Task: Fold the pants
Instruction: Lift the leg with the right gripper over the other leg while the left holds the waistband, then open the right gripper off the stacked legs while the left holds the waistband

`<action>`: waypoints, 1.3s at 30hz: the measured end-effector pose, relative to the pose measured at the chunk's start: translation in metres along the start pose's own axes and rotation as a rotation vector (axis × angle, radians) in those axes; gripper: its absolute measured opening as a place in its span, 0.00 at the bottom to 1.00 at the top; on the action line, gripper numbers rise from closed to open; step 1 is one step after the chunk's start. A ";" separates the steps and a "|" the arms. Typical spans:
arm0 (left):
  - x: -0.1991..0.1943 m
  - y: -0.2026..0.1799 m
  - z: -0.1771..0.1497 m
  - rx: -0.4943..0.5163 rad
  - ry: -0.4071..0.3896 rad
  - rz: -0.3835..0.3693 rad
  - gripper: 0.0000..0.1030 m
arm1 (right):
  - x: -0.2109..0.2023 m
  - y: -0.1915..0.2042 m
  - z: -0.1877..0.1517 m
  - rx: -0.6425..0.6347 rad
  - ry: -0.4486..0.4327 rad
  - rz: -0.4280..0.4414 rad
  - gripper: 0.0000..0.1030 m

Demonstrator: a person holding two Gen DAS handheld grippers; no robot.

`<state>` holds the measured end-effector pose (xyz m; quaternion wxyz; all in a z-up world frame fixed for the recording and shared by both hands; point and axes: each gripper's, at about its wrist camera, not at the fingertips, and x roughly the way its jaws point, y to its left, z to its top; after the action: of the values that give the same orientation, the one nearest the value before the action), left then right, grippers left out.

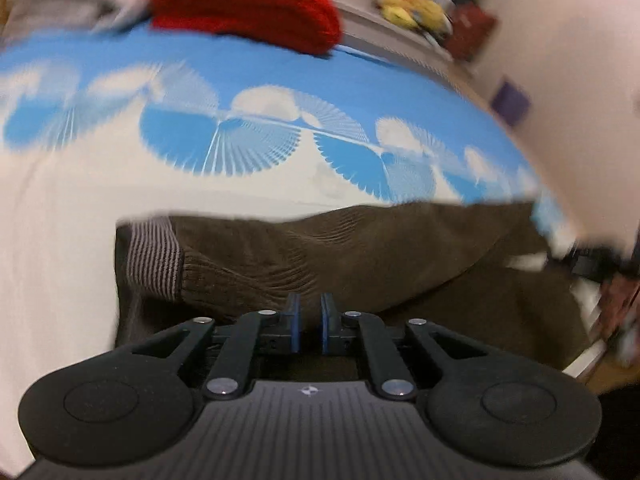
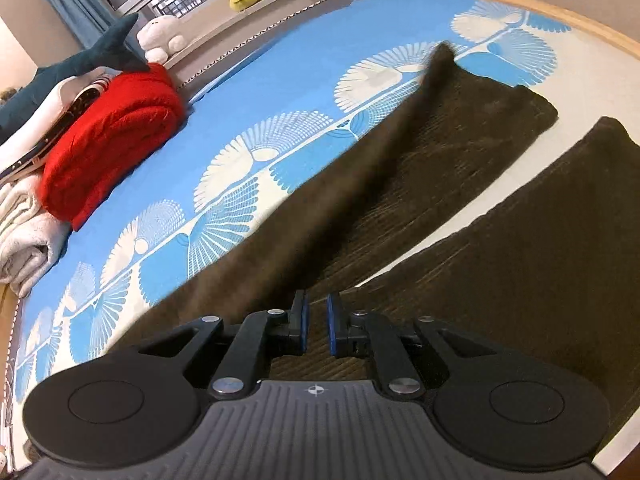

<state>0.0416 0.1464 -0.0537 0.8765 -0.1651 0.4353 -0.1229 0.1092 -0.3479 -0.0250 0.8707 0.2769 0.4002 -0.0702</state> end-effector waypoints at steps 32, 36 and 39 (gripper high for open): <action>0.043 0.059 0.045 -0.241 -0.026 0.380 0.25 | 0.112 -0.051 0.056 0.256 0.005 0.009 0.36; 0.043 0.058 0.046 -0.234 -0.024 0.379 0.25 | 0.136 -0.059 0.059 0.312 0.037 0.022 0.36; 0.044 0.057 0.046 -0.226 -0.016 0.384 0.25 | 0.143 -0.057 0.064 0.312 0.004 0.021 0.35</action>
<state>0.1093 0.1913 -0.0822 0.8632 -0.1772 0.4627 0.0970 0.2271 -0.4157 -0.1211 0.8171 0.4130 0.3834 -0.1216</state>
